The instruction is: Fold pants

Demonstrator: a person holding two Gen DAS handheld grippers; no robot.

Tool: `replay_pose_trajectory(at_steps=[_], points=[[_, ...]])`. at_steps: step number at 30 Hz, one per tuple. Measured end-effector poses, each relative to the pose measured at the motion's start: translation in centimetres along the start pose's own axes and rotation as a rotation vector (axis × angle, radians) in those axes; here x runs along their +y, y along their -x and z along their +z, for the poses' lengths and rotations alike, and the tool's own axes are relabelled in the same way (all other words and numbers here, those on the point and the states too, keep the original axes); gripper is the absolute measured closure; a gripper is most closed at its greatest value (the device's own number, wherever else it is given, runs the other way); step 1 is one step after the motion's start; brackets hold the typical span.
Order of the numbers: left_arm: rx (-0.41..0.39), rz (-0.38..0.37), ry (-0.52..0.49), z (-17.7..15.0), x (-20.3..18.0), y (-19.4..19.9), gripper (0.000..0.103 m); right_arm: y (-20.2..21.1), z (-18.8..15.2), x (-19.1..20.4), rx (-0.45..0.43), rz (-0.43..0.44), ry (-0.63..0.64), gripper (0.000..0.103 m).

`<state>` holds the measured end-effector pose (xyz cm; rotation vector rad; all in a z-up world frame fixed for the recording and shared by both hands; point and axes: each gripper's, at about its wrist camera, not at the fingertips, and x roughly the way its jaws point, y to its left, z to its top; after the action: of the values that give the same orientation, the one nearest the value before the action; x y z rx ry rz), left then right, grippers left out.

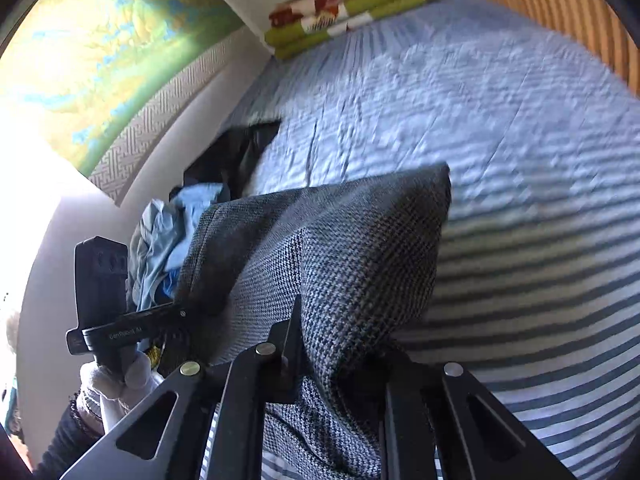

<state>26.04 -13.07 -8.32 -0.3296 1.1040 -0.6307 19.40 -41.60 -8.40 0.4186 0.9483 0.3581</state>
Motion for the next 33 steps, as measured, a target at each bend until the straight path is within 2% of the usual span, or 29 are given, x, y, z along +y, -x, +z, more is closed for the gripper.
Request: replay_pose_trajectory(at_steps=[6, 10, 13, 15, 17, 19, 20, 22, 24, 25, 26, 27, 29, 30, 32, 33], points=[[0.0, -0.071, -0.035, 4.7, -7.2, -5.3, 0.077, 5.1, 4.3, -4.1, -0.088, -0.097, 0.016, 0.093], [-0.021, -0.119, -0.047, 9.1, -11.5, -9.5, 0.077, 5.8, 8.1, -8.3, -0.1, -0.162, 0.004, 0.094], [-0.031, -0.126, -0.071, 12.2, -13.6, -13.0, 0.077, 6.3, 10.7, -10.9, -0.137, -0.192, 0.011, 0.094], [-0.015, -0.132, -0.058, 13.7, -13.6, -15.3, 0.077, 6.0, 12.1, -14.2, -0.154, -0.167, -0.062, 0.094], [0.024, -0.127, -0.03, 14.6, -12.2, -17.7, 0.077, 4.7, 12.0, -17.3, -0.134, -0.138, -0.159, 0.094], [0.061, -0.079, -0.006, 15.0, -10.2, -19.7, 0.076, 2.5, 11.2, -19.5, -0.089, -0.113, -0.207, 0.092], [0.079, -0.053, 0.0, 15.1, -9.1, -20.5, 0.076, 1.3, 10.6, -20.6, -0.067, -0.119, -0.236, 0.084], [0.135, 0.0, 0.028, 15.1, -6.7, -21.9, 0.068, -1.2, 9.0, -22.4, 0.032, -0.096, -0.306, 0.078], [0.127, 0.024, 0.054, 15.1, -4.9, -21.6, 0.065, -2.1, 7.1, -23.3, 0.106, -0.045, -0.327, 0.078], [0.121, 0.004, 0.073, 15.2, -4.1, -21.1, 0.052, -1.6, 6.4, -23.2, 0.098, -0.047, -0.315, 0.073], [0.112, 0.014, 0.083, 15.6, -3.6, -20.5, 0.046, -0.7, 5.9, -23.2, 0.075, -0.062, -0.299, 0.066], [0.094, 0.021, 0.082, 16.0, -3.4, -19.9, 0.044, 0.6, 5.4, -23.3, 0.037, -0.071, -0.297, 0.063], [0.067, 0.014, 0.066, 16.6, -3.4, -19.0, 0.044, 2.5, 5.2, -24.4, -0.047, -0.066, -0.346, 0.05], [0.059, 0.001, 0.057, 17.0, -3.7, -18.6, 0.041, 2.8, 5.3, -24.8, -0.074, -0.067, -0.357, 0.047], [0.048, -0.04, 0.056, 17.8, -4.3, -18.5, 0.024, 2.5, 6.0, -25.5, -0.082, -0.079, -0.37, 0.047], [0.048, -0.063, 0.059, 18.1, -4.7, -18.9, 0.015, 1.9, 6.3, -25.9, -0.086, -0.058, -0.385, 0.046]])
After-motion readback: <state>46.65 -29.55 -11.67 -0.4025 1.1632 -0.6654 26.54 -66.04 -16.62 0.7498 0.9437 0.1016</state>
